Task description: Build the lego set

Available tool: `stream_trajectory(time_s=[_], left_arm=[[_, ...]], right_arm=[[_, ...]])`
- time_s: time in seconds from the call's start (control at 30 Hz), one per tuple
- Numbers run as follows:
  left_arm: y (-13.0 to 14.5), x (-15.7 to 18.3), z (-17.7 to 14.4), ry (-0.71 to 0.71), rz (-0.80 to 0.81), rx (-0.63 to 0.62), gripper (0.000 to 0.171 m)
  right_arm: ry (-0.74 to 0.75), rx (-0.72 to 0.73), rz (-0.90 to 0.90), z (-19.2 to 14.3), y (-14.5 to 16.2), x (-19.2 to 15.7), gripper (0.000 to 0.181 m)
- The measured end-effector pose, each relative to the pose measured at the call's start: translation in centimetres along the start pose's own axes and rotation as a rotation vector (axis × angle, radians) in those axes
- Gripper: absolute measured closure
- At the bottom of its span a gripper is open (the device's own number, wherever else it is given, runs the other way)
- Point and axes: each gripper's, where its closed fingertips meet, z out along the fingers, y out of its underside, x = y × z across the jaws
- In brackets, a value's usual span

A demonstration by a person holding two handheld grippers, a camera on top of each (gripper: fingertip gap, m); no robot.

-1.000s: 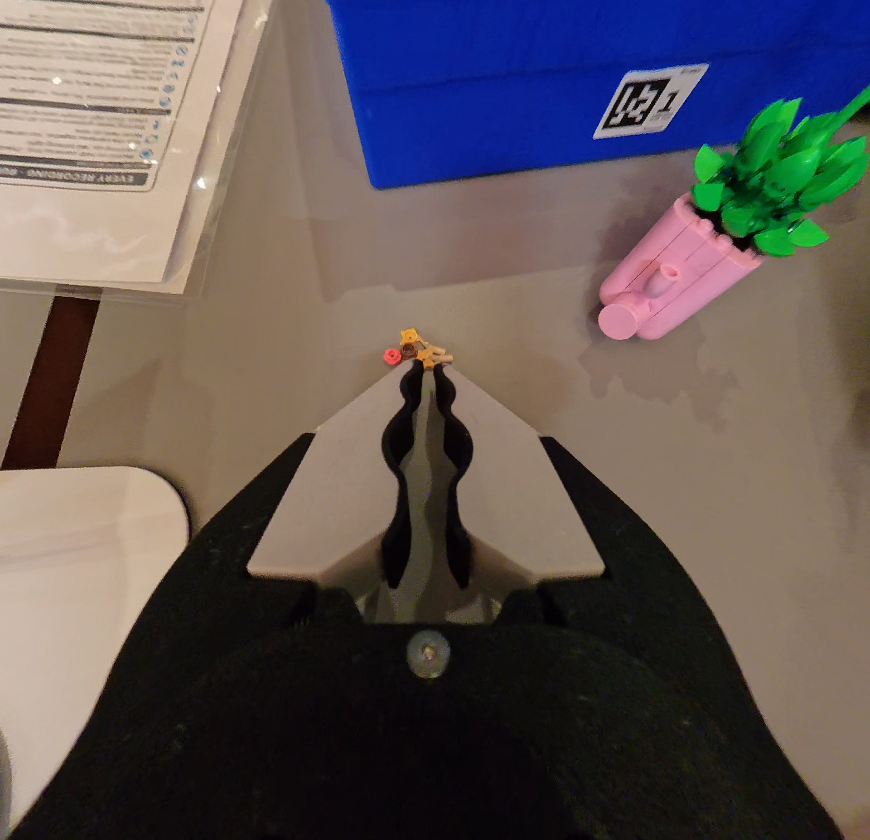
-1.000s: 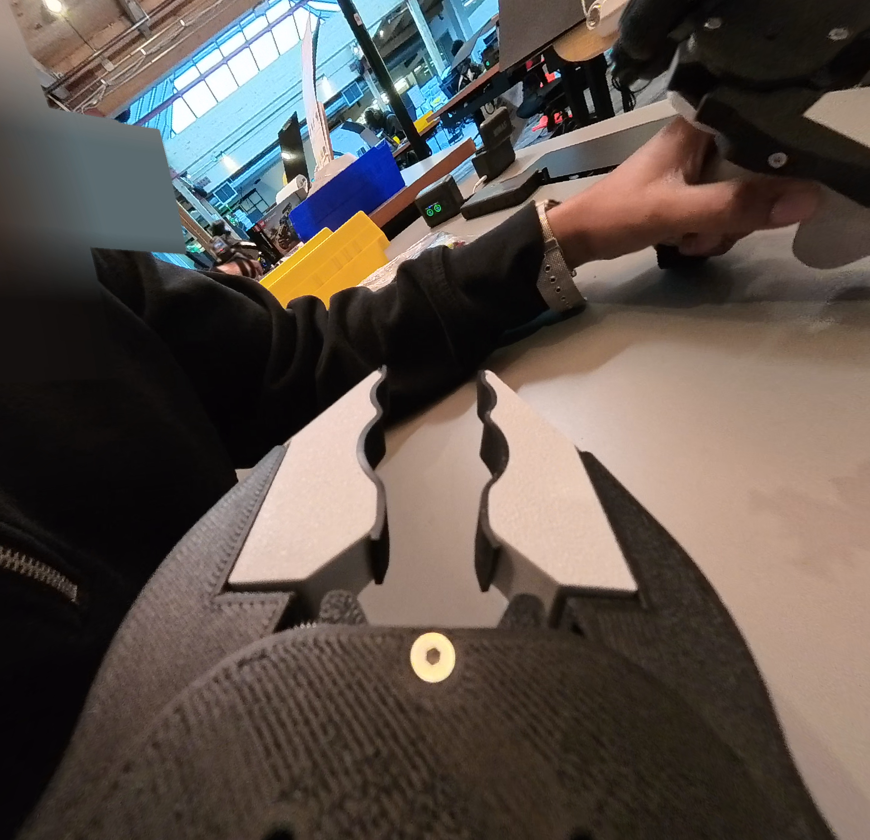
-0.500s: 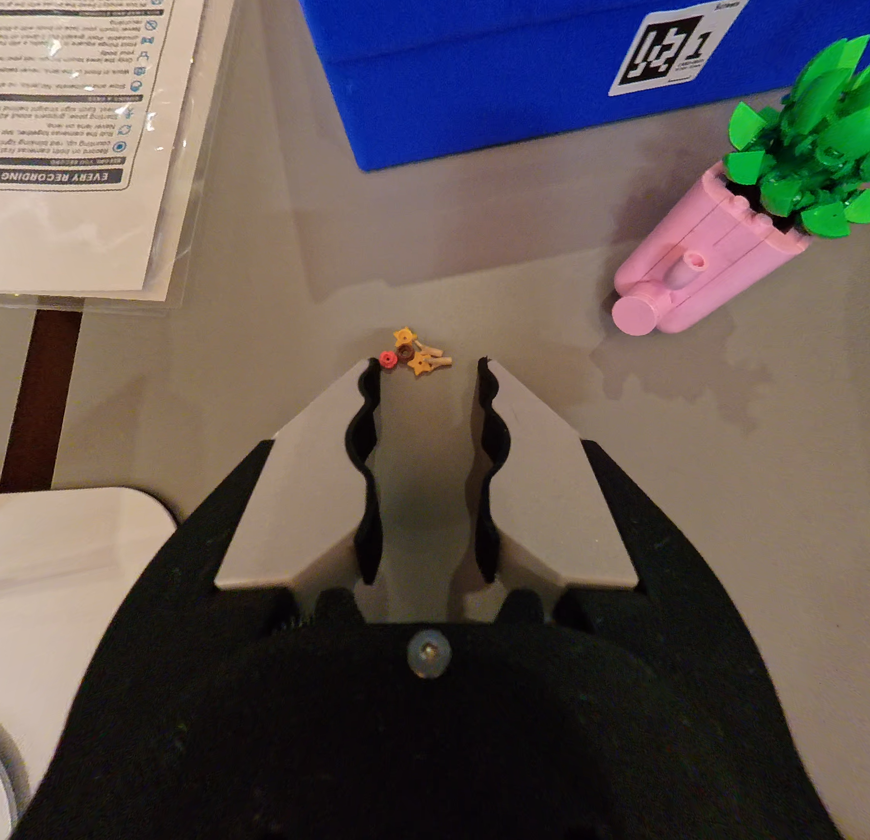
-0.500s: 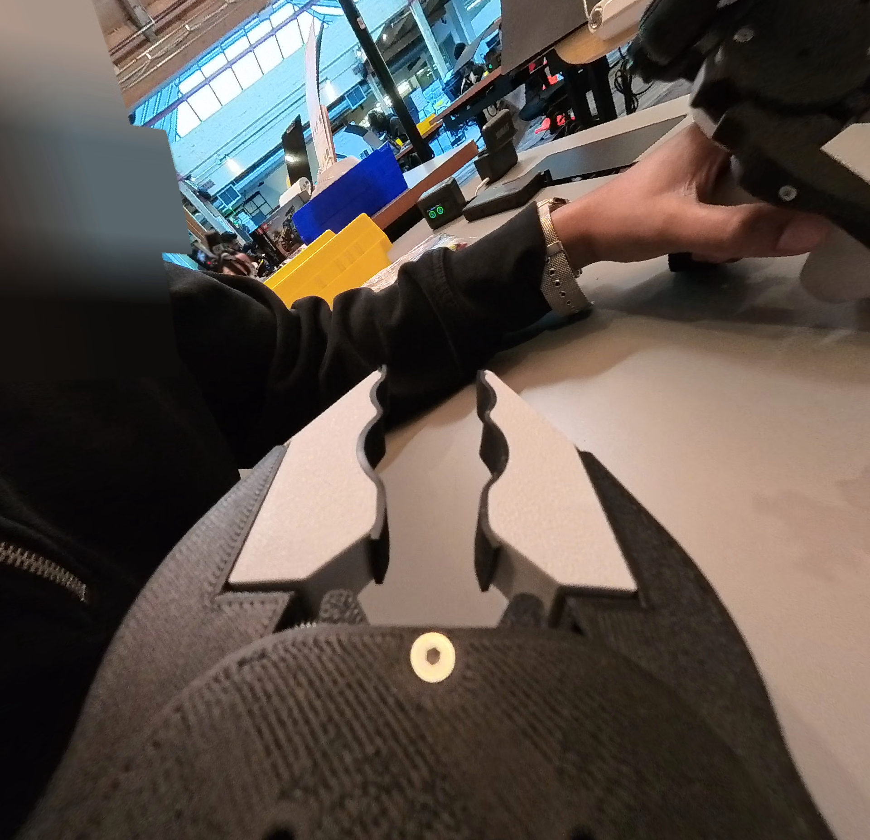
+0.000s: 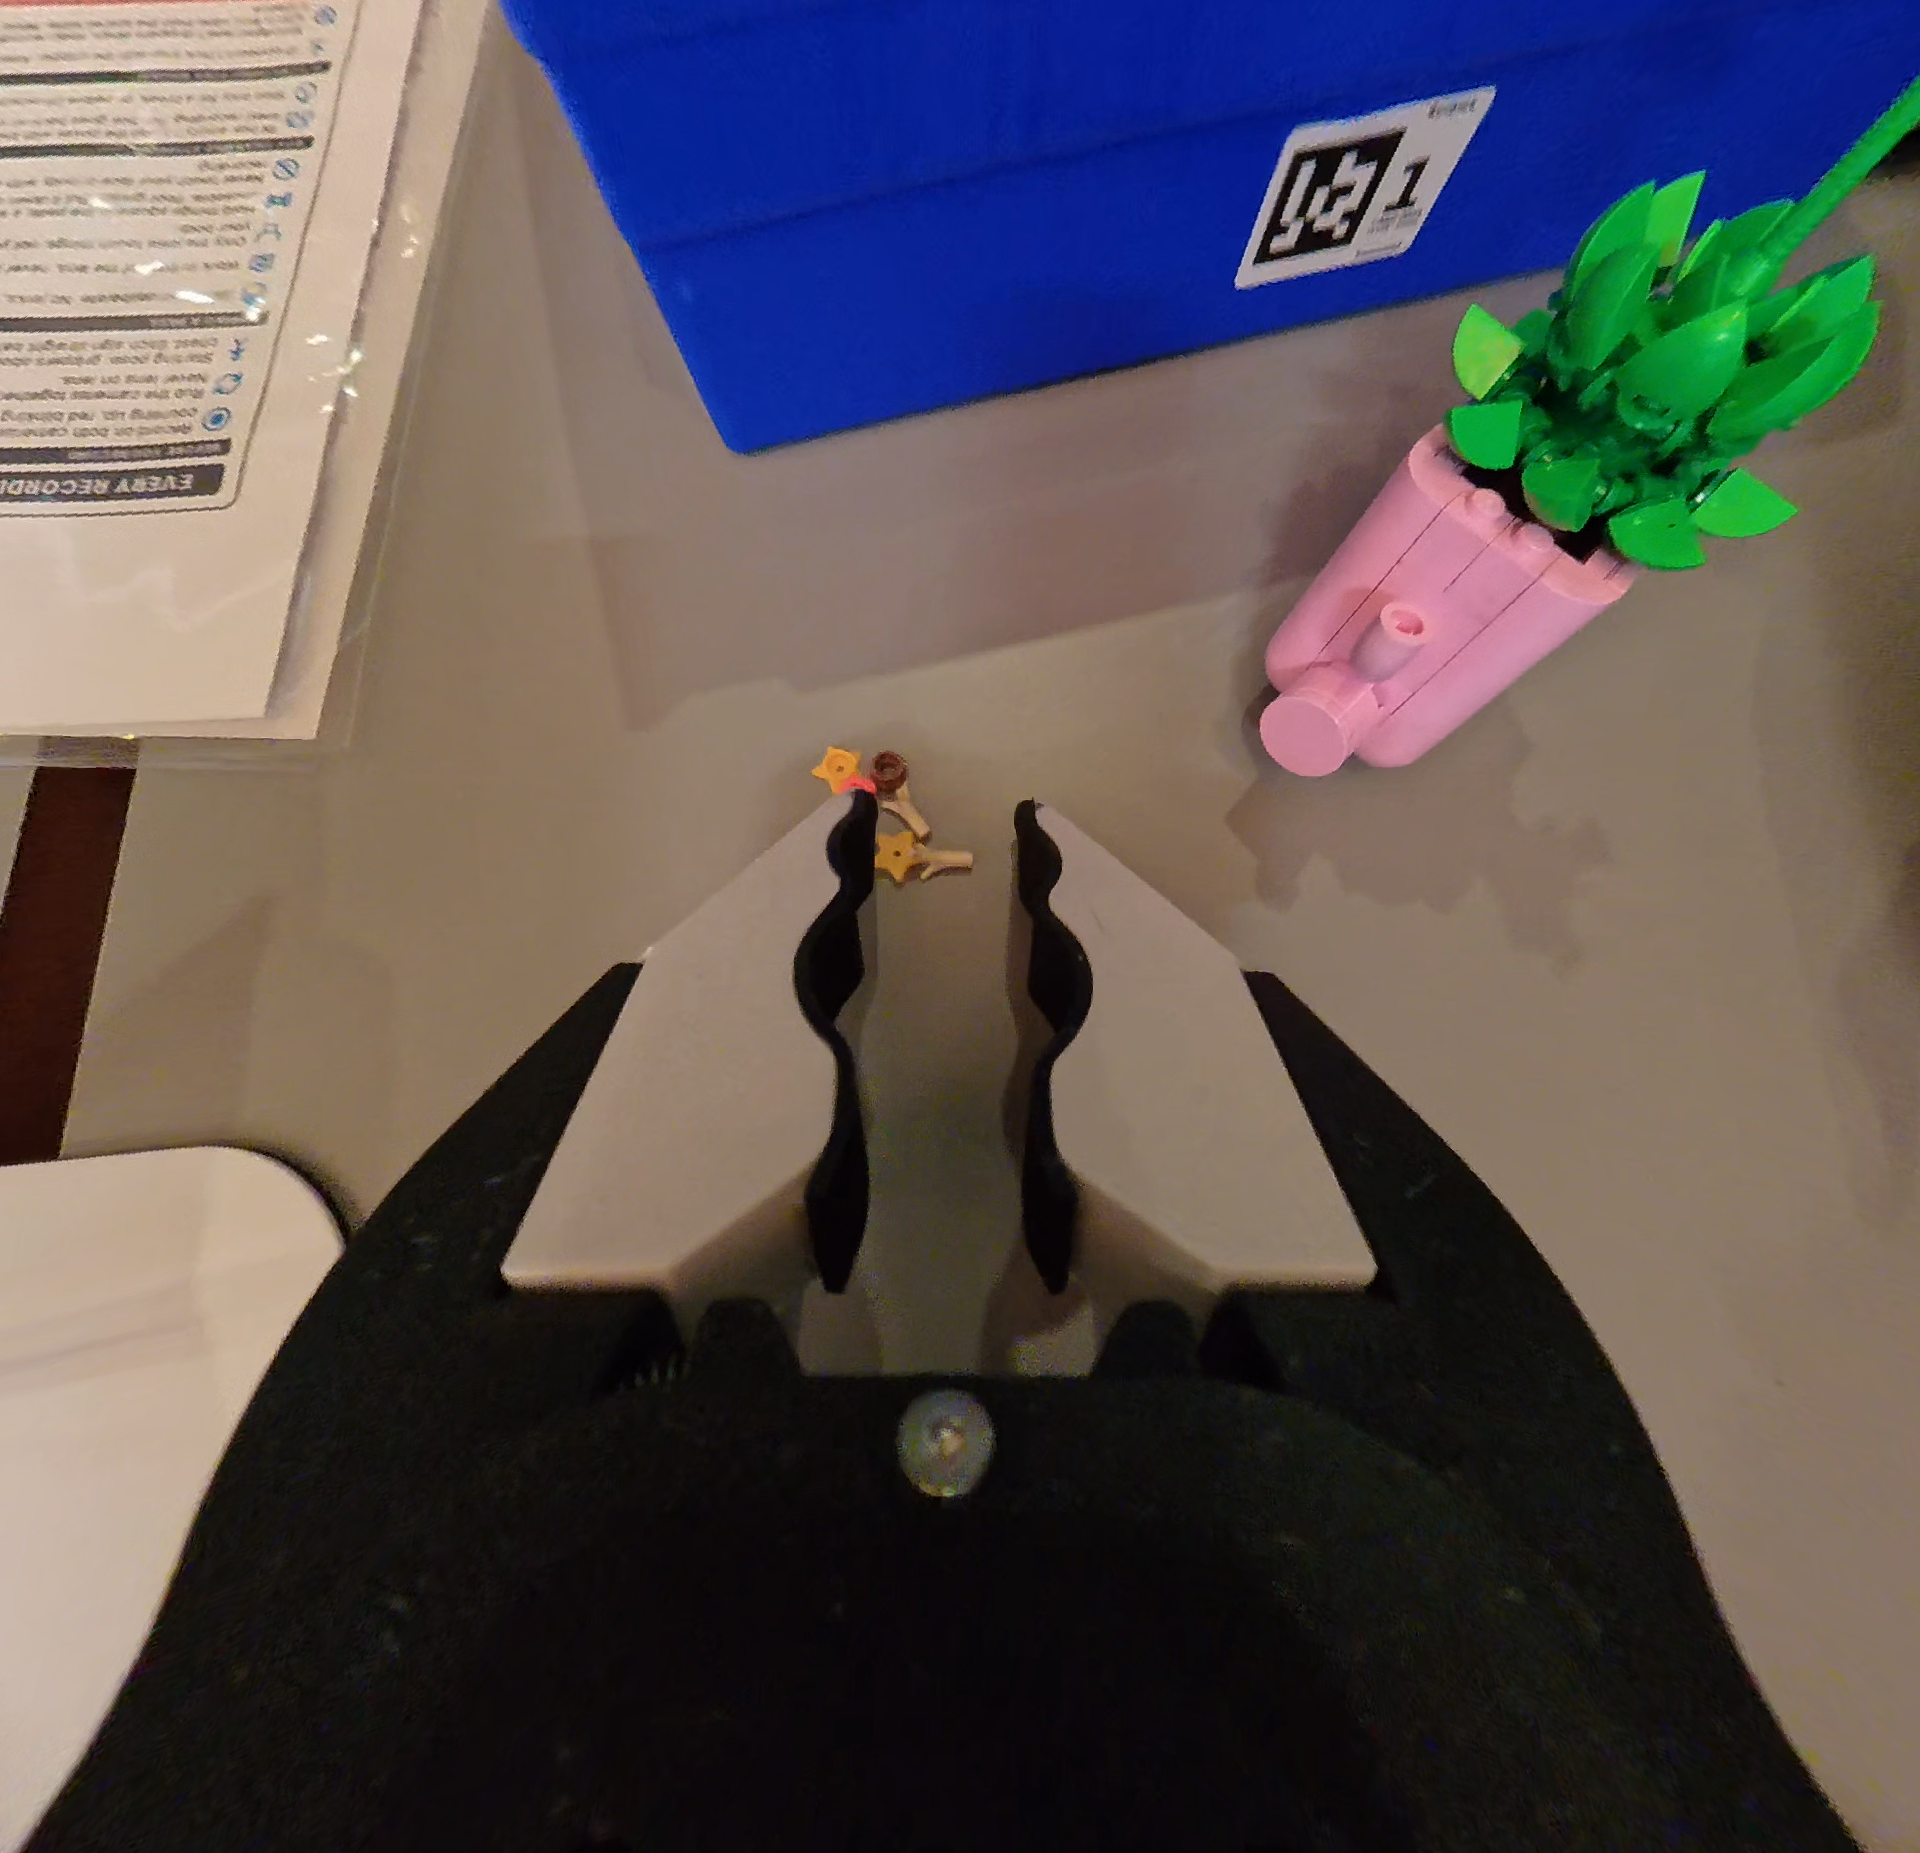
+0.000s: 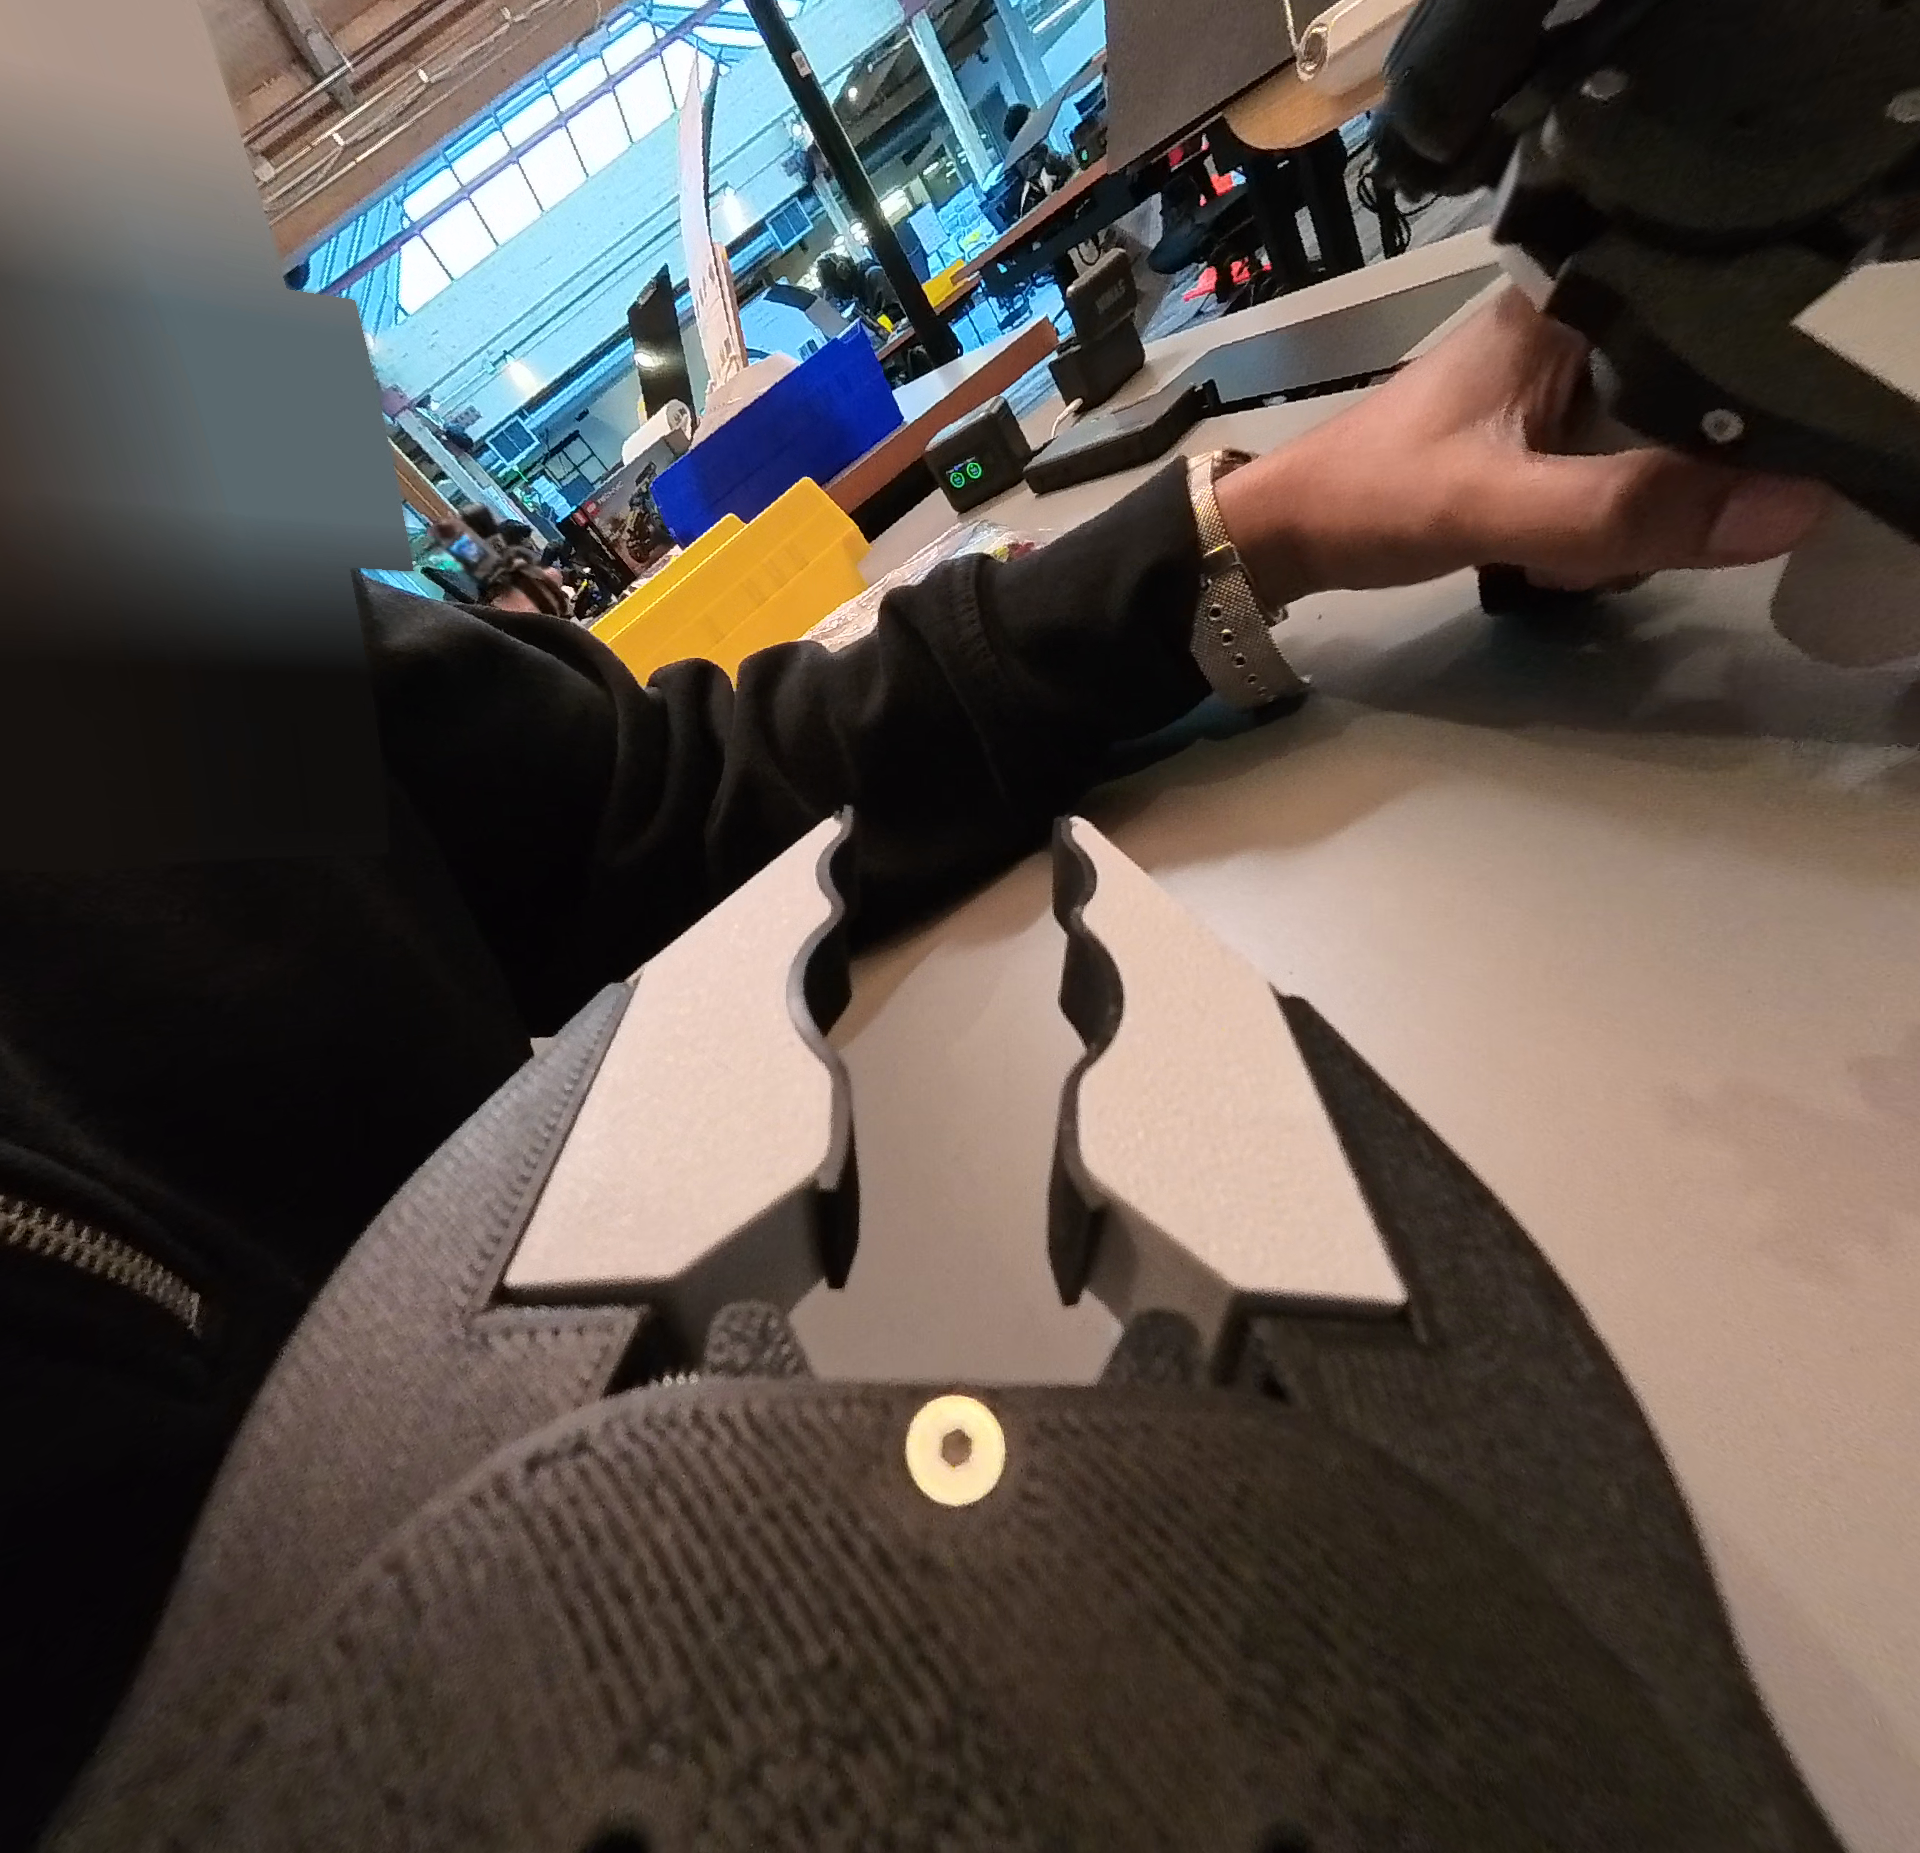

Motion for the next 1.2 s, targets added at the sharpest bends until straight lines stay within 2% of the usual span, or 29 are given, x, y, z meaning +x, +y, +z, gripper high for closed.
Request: stream_trajectory(time_s=[0.1, 0.23, 0.37, 0.53, 0.77, 0.93, 1.03, 1.13, 1.2], left_arm=[[-0.3, -0.6, -0.3, -0.007, -0.048, 0.028, 0.135], [0.4, -0.3, 0.7, 0.009, -0.038, -0.051, 0.113], [0.0, 0.1, 1.3, 0.026, -0.023, -0.052, 0.111], [-0.1, 1.2, 1.2, 0.074, 0.023, -0.049, 0.125], [-0.7, 0.9, 0.4, 0.066, 0.005, 0.015, 0.127], [0.3, -0.5, -0.9, 0.037, -0.047, 0.022, 0.128], [0.3, -0.7, -1.2, 0.042, -0.063, 0.034, 0.136], [0.8, -0.7, -0.9, 0.034, -0.053, 0.000, 0.151], [1.0, -0.7, -0.7, 0.023, -0.041, -0.021, 0.155]], right_arm=[[0.000, -0.001, 0.001, 0.0, 0.0, 0.0, 0.145], [-0.003, -0.004, 0.003, 0.1, 0.1, 0.0, 0.145], [-0.001, -0.004, 0.005, 0.1, 0.1, 0.0, 0.145], [-0.002, 0.000, 0.008, 0.0, 0.0, 0.0, 0.145], [-0.004, 0.004, 0.010, 0.0, 0.0, 0.0, 0.145], [-0.006, 0.006, 0.014, -0.1, -0.1, 0.0, 0.145], [-0.007, 0.006, 0.016, -0.1, -0.1, 0.0, 0.145], [-0.008, 0.008, 0.019, -0.1, -0.1, 0.1, 0.145], [-0.008, 0.009, 0.019, -0.1, -0.1, 0.1, 0.145]])
